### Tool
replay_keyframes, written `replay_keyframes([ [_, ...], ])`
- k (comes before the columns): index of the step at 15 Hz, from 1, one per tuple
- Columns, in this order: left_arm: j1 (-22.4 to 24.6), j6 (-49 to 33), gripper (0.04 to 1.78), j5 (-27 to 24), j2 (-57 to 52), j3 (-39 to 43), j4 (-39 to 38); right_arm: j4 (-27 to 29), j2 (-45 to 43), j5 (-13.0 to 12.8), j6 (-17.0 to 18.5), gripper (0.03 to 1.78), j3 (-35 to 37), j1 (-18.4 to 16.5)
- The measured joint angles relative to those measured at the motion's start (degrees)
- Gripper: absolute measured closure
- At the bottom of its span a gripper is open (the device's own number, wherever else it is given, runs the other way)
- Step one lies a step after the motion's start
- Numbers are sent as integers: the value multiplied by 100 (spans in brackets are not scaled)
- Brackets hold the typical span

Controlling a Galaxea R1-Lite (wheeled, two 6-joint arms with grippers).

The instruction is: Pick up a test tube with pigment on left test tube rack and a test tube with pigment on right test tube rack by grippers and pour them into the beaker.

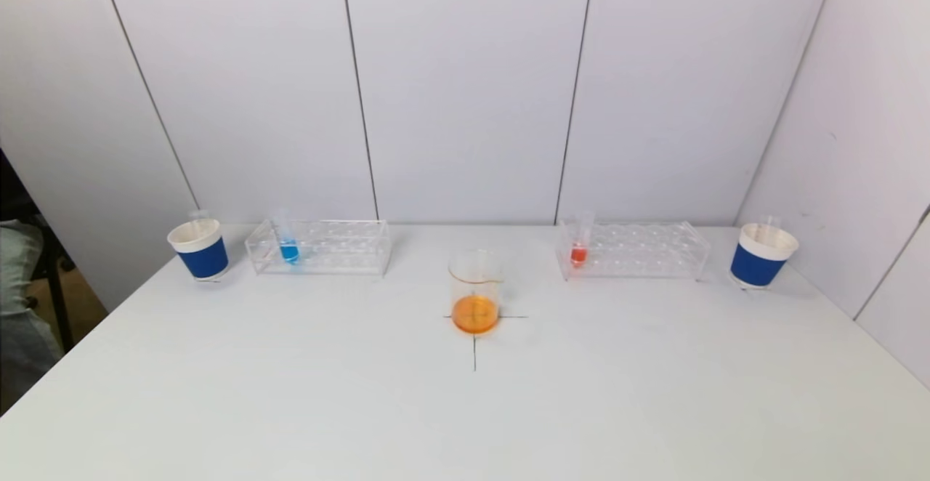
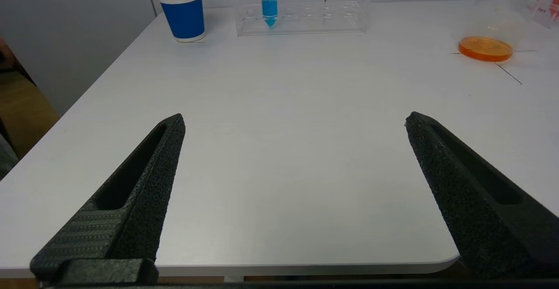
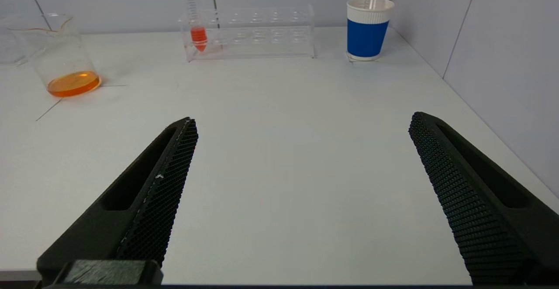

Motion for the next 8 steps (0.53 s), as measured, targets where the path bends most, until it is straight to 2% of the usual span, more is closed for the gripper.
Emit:
replay_keyframes([
  [8,-4,-49,6,0,0,2,-2,-13,0,2,-7,5,0,5],
])
